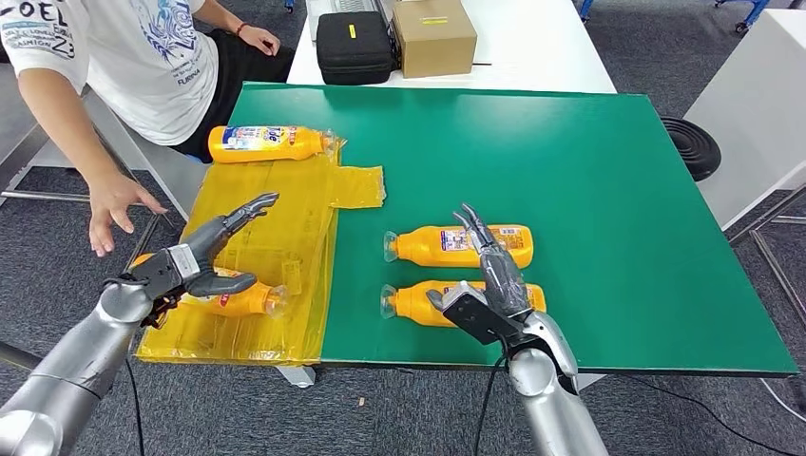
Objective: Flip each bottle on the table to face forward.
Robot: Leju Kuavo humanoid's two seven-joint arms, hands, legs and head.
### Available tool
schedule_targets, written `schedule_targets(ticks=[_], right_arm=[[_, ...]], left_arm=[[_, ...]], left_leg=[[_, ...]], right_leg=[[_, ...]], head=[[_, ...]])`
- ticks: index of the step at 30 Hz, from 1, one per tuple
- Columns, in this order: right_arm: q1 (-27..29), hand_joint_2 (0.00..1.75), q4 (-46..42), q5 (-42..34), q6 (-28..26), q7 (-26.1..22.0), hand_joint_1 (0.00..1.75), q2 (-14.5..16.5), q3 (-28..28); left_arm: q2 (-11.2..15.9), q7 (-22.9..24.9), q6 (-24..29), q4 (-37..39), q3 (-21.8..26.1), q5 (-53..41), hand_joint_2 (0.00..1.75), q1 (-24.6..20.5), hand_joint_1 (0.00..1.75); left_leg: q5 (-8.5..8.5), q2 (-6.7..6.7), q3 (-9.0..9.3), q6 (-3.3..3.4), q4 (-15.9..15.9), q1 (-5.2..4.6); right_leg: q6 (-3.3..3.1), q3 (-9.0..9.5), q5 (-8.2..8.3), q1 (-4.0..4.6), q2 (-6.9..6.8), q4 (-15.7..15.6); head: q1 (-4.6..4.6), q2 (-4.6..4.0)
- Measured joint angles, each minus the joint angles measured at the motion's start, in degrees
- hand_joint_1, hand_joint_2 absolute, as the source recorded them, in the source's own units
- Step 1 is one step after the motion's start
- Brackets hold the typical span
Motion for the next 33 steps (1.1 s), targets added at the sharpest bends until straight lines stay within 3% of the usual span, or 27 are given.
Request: schedule_targets(ticks=[3,7,10,15,22,33], right_arm=[[-0.3,1.75,0.1,2.8,2.8,2.7,0.0,-0.5,0.0],[-1.7,1.75,2.6,6.5,11.7,5.2,0.0,-3.8,0.2],[-1.7,1.75,5.1,8.0,14.1,4.8,0.0,-6.8,0.5],[-0.5,1.75,6.2,7.3,16.3,4.2,0.0,-10.9,1.3],[0.4,1.75,5.4,6.2,18.5,4.0,0.0,-16.6,3.5],[-1.7,1.75,5.8,5.4,19.4,4.0,0.0,-21.4,6.9]], left_arm=[[-3.1,2.3,4.4,-3.3,4.6,-0.4,1.75,3.3,0.0],[-9.0,6.6,12.7,-10.7,11.1,-3.7,1.75,10.8,0.0],[-12.5,7.7,16.1,-15.2,12.7,-6.7,1.75,16.4,0.0],[-15.7,7.4,17.5,-20.3,13.4,-8.1,1.75,22.1,0.0],[-17.6,7.1,20.4,-25.5,13.5,-9.5,1.75,27.8,0.0],[-17.9,7.5,21.1,-27.9,14.8,-9.4,1.75,31.3,0.0]], left_leg=[[-0.01,0.07,0.0,0.0,0.0,0.0],[-0.07,0.06,-0.01,0.0,0.0,-0.02],[-0.11,0.01,-0.08,0.04,0.0,-0.04],[-0.19,0.01,-0.09,0.09,0.0,-0.07],[-0.2,0.04,-0.04,0.1,0.0,-0.05],[-0.17,0.02,0.03,0.13,0.0,-0.05]], right_leg=[[0.0,0.0,0.0,0.0,0.02,0.0],[0.01,0.01,-0.01,-0.05,0.02,0.0],[0.03,-0.01,-0.02,-0.1,-0.01,-0.1],[0.04,-0.03,-0.03,-0.09,0.0,-0.1],[0.04,0.03,-0.05,-0.06,0.0,-0.1],[0.05,0.11,-0.03,-0.07,0.0,-0.1]], head=[[-0.03,0.0],[0.0,0.0],[0.0,0.0],[-0.03,0.0],[-0.03,0.0],[-0.03,0.0]])
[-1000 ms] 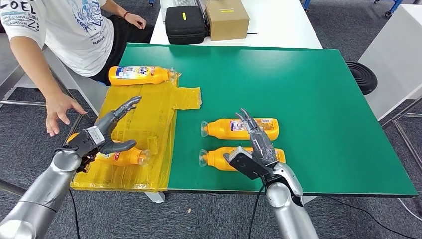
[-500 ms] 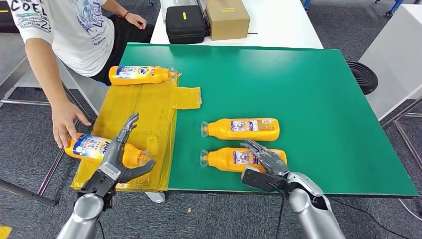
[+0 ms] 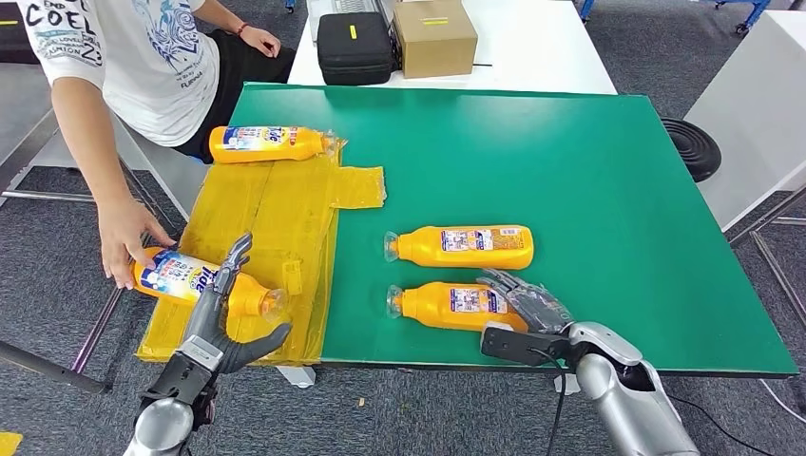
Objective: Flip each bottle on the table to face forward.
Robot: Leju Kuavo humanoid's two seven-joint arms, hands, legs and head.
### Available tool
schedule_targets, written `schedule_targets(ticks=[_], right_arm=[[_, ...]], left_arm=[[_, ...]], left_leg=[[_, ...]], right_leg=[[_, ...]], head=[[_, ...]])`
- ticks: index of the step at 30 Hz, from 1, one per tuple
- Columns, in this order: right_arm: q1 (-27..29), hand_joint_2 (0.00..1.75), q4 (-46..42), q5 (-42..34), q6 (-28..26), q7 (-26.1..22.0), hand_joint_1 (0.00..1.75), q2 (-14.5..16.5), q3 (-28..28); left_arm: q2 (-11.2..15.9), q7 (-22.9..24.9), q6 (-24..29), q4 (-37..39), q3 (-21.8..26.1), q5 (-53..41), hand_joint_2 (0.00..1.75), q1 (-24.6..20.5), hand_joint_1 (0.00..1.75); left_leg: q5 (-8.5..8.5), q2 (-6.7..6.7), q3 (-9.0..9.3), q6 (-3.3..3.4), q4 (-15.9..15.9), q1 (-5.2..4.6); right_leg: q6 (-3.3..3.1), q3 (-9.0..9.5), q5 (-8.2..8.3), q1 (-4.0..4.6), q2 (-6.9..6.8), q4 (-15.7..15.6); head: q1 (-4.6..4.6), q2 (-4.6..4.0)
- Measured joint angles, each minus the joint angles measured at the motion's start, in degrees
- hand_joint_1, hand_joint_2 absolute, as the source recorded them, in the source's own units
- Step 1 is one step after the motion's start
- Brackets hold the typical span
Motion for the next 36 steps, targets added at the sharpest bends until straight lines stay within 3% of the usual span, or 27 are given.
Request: schedule_targets(ticks=[25,36], right_arm=[[-9.6,1.75,5.9,-2.0,-0.8,0.3,0.0,-1.6,4.9],[-11.9,1.75,11.9,-2.3,2.1,1.4,0.0,-3.1,9.0]], left_arm=[[-0.8,0.1,0.0,0.0,1.8,0.7,1.75,2.2,0.0],[-1.2,1.1,-3.5,-1.0,2.4,5.1,1.75,3.5,0.0]], left_leg=[[0.01,0.03,-0.02,0.0,0.0,0.0],[0.0,0.0,-0.01,0.0,0.0,0.01]], right_leg=[[0.0,-0.02,0.01,0.01,0.01,0.0],[0.0,-0.02,0.01,0.0,-0.01,0.0]], head=[[-0.01,0.0],[-0.01,0.0]])
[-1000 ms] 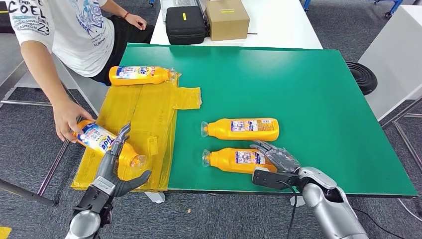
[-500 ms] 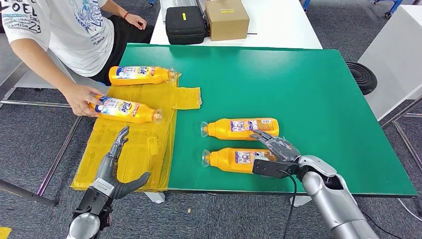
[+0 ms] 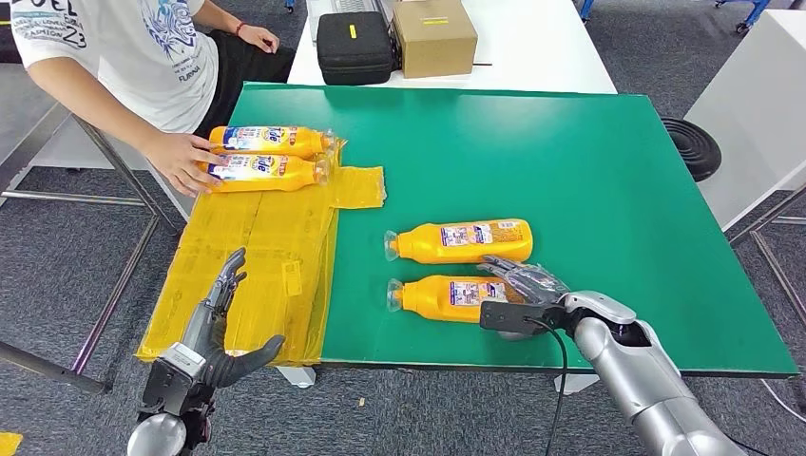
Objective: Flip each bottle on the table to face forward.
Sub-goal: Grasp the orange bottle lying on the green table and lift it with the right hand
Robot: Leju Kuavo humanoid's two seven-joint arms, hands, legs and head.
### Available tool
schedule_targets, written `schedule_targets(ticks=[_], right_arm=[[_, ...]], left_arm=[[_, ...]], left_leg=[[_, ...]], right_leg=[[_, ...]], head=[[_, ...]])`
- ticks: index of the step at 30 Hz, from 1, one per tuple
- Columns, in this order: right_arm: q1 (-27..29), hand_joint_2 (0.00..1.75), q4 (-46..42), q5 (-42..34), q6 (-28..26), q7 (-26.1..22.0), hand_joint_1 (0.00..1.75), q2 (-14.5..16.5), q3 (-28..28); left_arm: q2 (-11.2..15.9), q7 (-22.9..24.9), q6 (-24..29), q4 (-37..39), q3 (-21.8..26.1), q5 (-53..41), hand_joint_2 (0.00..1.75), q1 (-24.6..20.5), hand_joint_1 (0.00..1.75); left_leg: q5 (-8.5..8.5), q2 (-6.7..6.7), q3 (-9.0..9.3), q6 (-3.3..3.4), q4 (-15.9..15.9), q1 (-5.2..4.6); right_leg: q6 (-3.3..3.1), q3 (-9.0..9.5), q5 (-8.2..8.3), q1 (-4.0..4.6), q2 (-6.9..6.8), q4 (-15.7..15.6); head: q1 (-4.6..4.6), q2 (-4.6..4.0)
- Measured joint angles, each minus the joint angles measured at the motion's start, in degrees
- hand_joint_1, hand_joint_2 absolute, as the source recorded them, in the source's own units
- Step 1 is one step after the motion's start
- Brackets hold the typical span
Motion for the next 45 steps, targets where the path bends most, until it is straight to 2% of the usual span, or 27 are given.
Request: schedule_targets(ticks=[11,12,13,15,16,17,28,32,36,40,45], right_arm=[[2.2,1.75,-1.8,-1.4,0.4,0.9,0.01,-3.6,0.8],[2.4,1.75,-2.0,-1.5,0.4,1.0,0.15,-3.9,0.9],[2.5,1.75,-2.1,-1.5,0.5,1.1,0.5,-4.1,0.9],[2.6,1.75,-2.3,-1.6,0.7,1.3,1.34,-4.3,1.0],[2.6,1.75,-2.3,-1.6,0.8,1.4,1.62,-4.4,1.0],[2.6,1.75,-2.3,-1.6,0.9,1.5,1.71,-4.4,1.1],[2.6,1.75,-2.3,-1.9,0.8,1.5,1.74,-4.7,1.4],[3.0,1.75,-2.3,-3.1,-2.8,0.6,1.75,-3.9,1.0],[5.2,1.75,-2.8,-5.0,-10.4,-0.1,1.75,0.1,-1.7],[7.3,1.75,-5.3,-5.9,-16.7,-2.7,1.75,5.3,-4.7],[9.5,1.75,-9.9,-5.5,-21.8,-5.6,1.75,11.5,-7.7]], left_arm=[[0.0,0.2,-0.5,-0.9,0.0,-0.1,1.75,0.8,0.0],[0.0,0.2,-0.6,-1.0,0.0,-0.2,1.75,0.9,0.0],[0.0,0.2,-0.7,-1.0,0.0,-0.2,1.75,0.9,0.0],[0.0,0.2,-0.7,-1.0,0.0,-0.2,1.75,1.0,0.0],[0.0,0.2,-0.7,-1.0,0.0,-0.1,1.75,1.0,0.0],[0.0,0.2,-0.7,-1.0,0.0,0.0,1.75,0.9,0.0],[0.0,0.2,-0.7,-0.9,0.0,0.4,1.75,0.9,0.0],[0.0,0.2,-0.6,-1.0,0.0,0.7,1.75,1.4,0.0],[-0.4,0.4,-0.8,-1.4,0.1,2.4,1.75,2.4,0.0],[-1.8,2.8,-2.3,-1.4,0.6,9.1,1.75,2.4,0.0],[-3.5,5.8,-3.8,-1.0,1.0,18.0,1.75,2.2,0.0]], left_leg=[[-0.01,0.0,0.06,0.0,0.0,0.0],[-0.02,0.0,0.07,0.0,0.0,0.0],[-0.02,0.0,0.07,0.0,0.0,0.0],[-0.02,0.0,0.09,0.0,0.0,0.0],[-0.01,0.0,0.11,0.0,0.0,0.0],[-0.01,0.01,0.13,0.0,0.0,0.0],[-0.01,0.0,0.19,0.0,0.0,0.0],[-0.02,0.03,0.16,-0.01,0.0,0.0],[-0.03,0.07,0.1,-0.03,0.0,0.03],[-0.02,0.06,0.06,-0.04,0.0,0.09],[-0.02,0.07,0.05,-0.05,0.0,0.1]], right_leg=[[0.0,0.05,-0.01,0.0,0.0,0.0],[0.0,0.05,-0.01,0.0,0.0,0.0],[0.0,0.05,-0.01,0.0,0.0,0.0],[0.0,0.07,-0.01,0.0,0.0,0.0],[0.0,0.08,-0.01,0.0,0.01,0.0],[0.0,0.1,-0.01,0.01,0.01,0.0],[0.0,0.17,0.0,0.0,0.01,0.0],[0.0,0.16,0.0,0.03,0.02,0.0],[-0.01,0.07,0.0,0.1,0.03,0.0],[-0.03,0.04,-0.02,0.14,0.02,0.0],[-0.03,0.01,-0.03,0.13,0.02,0.0]], head=[[-0.01,0.0],[-0.01,0.0],[-0.01,0.0],[-0.01,0.0],[-0.01,0.0],[-0.01,0.0],[-0.01,0.0],[0.0,0.0],[-0.01,0.0],[0.0,0.0],[0.0,0.0]])
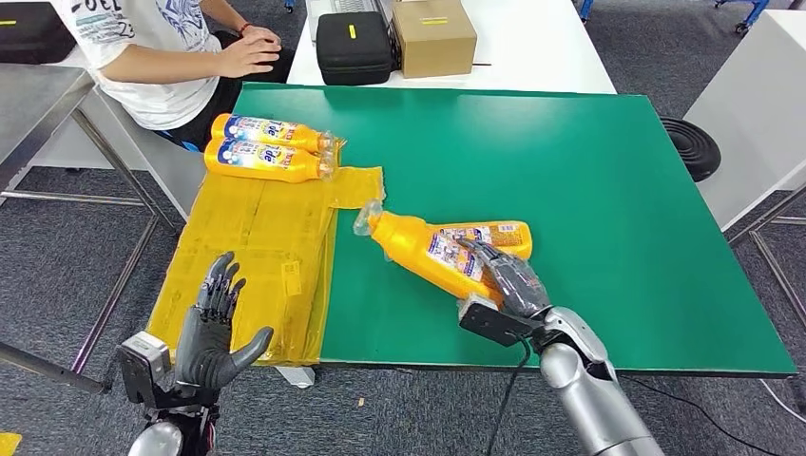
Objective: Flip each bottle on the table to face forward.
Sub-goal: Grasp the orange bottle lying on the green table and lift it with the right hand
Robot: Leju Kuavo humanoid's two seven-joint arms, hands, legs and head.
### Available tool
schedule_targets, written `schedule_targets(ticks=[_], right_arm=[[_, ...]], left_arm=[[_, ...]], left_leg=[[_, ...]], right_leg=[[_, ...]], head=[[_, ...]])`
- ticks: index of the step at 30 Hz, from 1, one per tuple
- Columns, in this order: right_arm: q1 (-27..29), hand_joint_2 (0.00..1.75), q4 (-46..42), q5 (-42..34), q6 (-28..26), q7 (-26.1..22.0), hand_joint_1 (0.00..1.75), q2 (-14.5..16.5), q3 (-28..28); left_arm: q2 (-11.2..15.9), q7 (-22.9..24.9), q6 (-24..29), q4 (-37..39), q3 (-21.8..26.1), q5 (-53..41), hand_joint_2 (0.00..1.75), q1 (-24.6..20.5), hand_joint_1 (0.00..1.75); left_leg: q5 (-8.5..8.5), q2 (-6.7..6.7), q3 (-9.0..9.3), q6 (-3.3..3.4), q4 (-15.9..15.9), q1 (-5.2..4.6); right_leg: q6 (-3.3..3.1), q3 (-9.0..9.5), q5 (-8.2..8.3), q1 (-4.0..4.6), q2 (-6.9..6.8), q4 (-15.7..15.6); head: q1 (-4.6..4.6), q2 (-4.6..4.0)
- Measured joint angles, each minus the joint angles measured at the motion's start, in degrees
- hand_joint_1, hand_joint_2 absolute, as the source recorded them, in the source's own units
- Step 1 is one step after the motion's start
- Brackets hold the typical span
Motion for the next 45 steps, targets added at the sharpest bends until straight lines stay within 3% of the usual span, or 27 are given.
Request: schedule_targets(ticks=[6,13,26,45], right_arm=[[2.0,1.75,-3.3,-2.1,-5.4,-6.2,1.75,7.0,-1.5],[1.9,1.75,-1.5,-2.3,-7.3,-8.7,1.75,11.5,-1.5],[1.9,1.75,2.0,-2.5,-6.7,-10.6,1.75,13.8,-0.8],[-0.3,1.75,18.3,-5.4,-1.8,-12.9,1.75,19.7,7.7]], left_arm=[[-0.9,3.4,-3.9,3.3,-0.8,12.1,1.75,-0.9,0.0],[-1.1,6.2,-9.0,8.8,-4.3,18.4,1.75,-4.7,0.0],[-1.1,6.8,-10.6,12.1,-6.5,19.8,1.75,-6.3,0.0],[-1.1,6.7,-11.0,17.7,-11.1,20.3,1.75,-11.8,0.0]], left_leg=[[0.0,0.0,-0.02,0.0,0.0,-0.01],[0.01,0.01,-0.02,0.0,0.0,-0.01],[0.0,0.01,-0.07,-0.01,0.0,-0.01],[0.02,0.01,-0.08,-0.02,0.0,0.0]], right_leg=[[0.0,-0.07,0.0,-0.01,0.01,0.0],[-0.01,-0.06,0.03,-0.01,0.01,0.0],[-0.01,-0.09,0.01,0.0,0.01,0.0],[-0.02,-0.13,0.01,0.01,0.01,0.0]], head=[[0.0,0.0],[0.01,0.0],[0.01,0.0],[0.0,0.0]])
